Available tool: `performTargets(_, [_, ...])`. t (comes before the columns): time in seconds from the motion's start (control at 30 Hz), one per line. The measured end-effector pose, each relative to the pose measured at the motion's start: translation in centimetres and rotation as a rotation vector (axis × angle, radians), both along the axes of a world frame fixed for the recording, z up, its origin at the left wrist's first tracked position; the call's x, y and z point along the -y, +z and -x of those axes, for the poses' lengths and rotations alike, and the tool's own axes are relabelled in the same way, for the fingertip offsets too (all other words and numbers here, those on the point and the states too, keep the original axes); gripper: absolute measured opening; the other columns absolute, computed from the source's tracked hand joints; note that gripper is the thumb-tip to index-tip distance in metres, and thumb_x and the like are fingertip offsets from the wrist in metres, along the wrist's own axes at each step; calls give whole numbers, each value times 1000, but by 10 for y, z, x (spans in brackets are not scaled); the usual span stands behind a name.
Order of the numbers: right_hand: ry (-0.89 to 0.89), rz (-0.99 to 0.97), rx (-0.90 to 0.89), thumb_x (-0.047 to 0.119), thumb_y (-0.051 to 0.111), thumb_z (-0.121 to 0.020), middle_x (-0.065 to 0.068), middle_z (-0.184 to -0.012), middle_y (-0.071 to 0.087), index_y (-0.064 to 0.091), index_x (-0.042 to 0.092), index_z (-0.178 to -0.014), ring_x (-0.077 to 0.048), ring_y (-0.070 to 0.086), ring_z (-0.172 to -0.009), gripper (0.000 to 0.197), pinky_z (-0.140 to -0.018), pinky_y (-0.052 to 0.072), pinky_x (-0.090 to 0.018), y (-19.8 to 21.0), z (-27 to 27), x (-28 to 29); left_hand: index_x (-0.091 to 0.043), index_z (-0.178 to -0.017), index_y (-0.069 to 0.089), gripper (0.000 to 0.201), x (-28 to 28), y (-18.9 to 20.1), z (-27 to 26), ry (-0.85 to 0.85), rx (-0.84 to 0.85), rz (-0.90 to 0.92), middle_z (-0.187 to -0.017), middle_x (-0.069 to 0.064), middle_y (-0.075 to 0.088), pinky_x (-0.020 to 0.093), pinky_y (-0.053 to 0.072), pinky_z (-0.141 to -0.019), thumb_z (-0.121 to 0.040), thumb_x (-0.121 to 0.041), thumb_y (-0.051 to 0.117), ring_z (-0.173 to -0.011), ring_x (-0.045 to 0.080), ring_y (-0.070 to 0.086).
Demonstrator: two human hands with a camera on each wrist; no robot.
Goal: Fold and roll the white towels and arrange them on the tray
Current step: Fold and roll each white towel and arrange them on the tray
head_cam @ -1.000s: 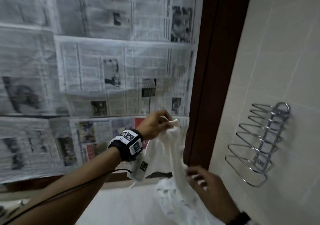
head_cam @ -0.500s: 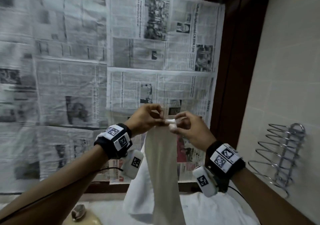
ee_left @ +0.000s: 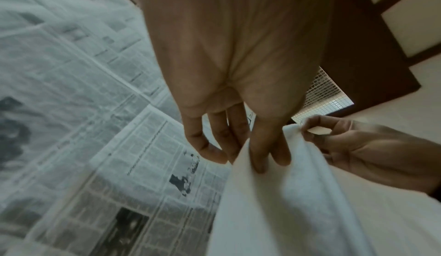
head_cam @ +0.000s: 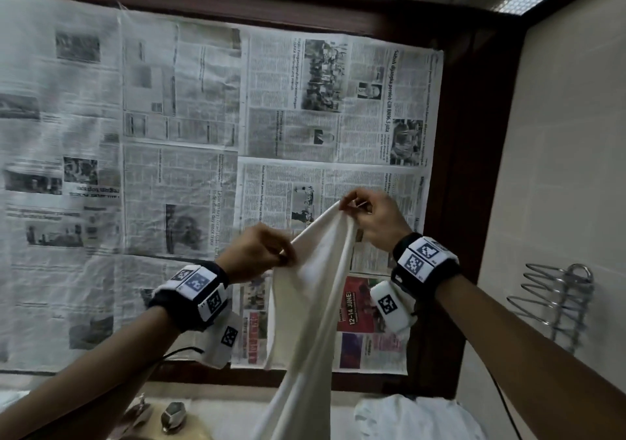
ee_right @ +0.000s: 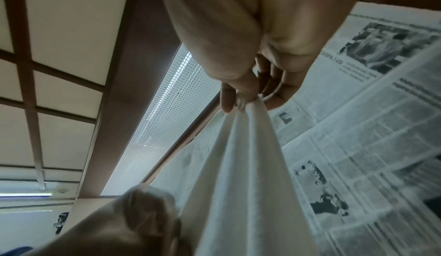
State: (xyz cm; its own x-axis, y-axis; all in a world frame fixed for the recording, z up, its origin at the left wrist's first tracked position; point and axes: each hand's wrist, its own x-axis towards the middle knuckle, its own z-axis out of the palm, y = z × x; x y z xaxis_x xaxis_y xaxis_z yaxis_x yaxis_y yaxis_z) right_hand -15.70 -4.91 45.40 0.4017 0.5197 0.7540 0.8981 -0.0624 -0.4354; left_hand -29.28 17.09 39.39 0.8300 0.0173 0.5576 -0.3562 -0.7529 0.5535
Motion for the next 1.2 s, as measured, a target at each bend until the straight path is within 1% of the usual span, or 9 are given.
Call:
performTargets(0.07, [-14, 37, 53, -2, 61, -90, 2, -90, 68, 75, 22, -84, -12, 64, -86, 28, -77, 57, -33, 13, -7, 7, -31, -76, 77, 27, -3, 6, 5, 84, -12, -113, -77, -15, 74, 21, 53, -74, -79, -5, 78, -73, 3, 69])
performTargets(0.17, [-101, 94, 99, -9, 56, -86, -6, -98, 65, 77, 20, -83, -21, 64, -94, 36, -89, 56, -35, 26, -20, 23, -35, -71, 76, 27, 0, 7, 9, 222, -89, -295, -72, -16, 71, 25, 54, -69, -81, -11, 74, -67, 7, 65])
performTargets(0.4, [-268, 168, 181, -5, 54, -91, -2, -95, 53, 75, 16, -89, -20, 59, -92, 30, -79, 39, -18, 23, -33, 57, -28, -74, 78, 21, 6, 5, 14, 385, -154, -277, -80, -13, 70, 14, 42, -69, -86, -12, 69, -72, 0, 62])
performTargets(0.6, [-402, 154, 146, -6, 49, -86, -6, -96, 49, 72, 20, -92, -25, 55, -89, 35, -81, 47, -32, 21, -40, 78, -31, -74, 61, 31, 15, 22, 14, 498, -146, -317, -86, 2, 66, 35, 53, -75, -90, -5, 54, -81, 22, 62])
performTargets(0.7, [-442, 103, 108, -4, 48, -85, -9, -101, 53, 72, 18, -92, -25, 56, -92, 34, -89, 49, -34, 24, -38, 88, -29, -77, 63, 32, 23, 37, 12, 491, -162, -321, -81, 4, 65, 26, 49, -62, -91, -1, 53, -69, 18, 60])
performTargets(0.77, [-458, 68, 62, -3, 49, -83, -8, -103, 61, 74, 18, -86, -23, 60, -94, 34, -88, 50, -31, 26, -38, 92, -19, -82, 70, 26, 33, 46, 9, 448, -209, -226, -77, 9, 66, 21, 46, -55, -95, -4, 54, -56, 14, 54])
performTargets(0.9, [-417, 85, -149, 3, 52, -86, 5, -91, 69, 78, 18, -84, -10, 59, -68, 29, -62, 47, -19, 32, -34, 99, -3, -92, 74, 18, 53, 60, 6, 323, -258, 146, -73, 10, 61, 23, 49, -53, -91, 5, 58, -59, 16, 52])
performTargets(1.07, [-286, 37, -324, 8, 69, -80, 3, -81, 68, 74, 22, -84, -20, 70, -84, 16, -76, 61, -38, 26, -20, 82, 5, -106, 67, 18, 83, 66, 2, 156, -230, 498, -67, 6, 60, 20, 48, -50, -89, 8, 61, -53, 11, 51])
performTargets(1.2, [-152, -60, -352, 3, 80, -75, 4, -70, 59, 70, 13, -93, -21, 69, -81, 23, -74, 61, -40, 23, -8, 68, 8, -115, 59, 26, 105, 69, -7, 143, -145, 653, -88, 17, 62, 21, 53, -58, -90, 10, 59, -64, 16, 57])
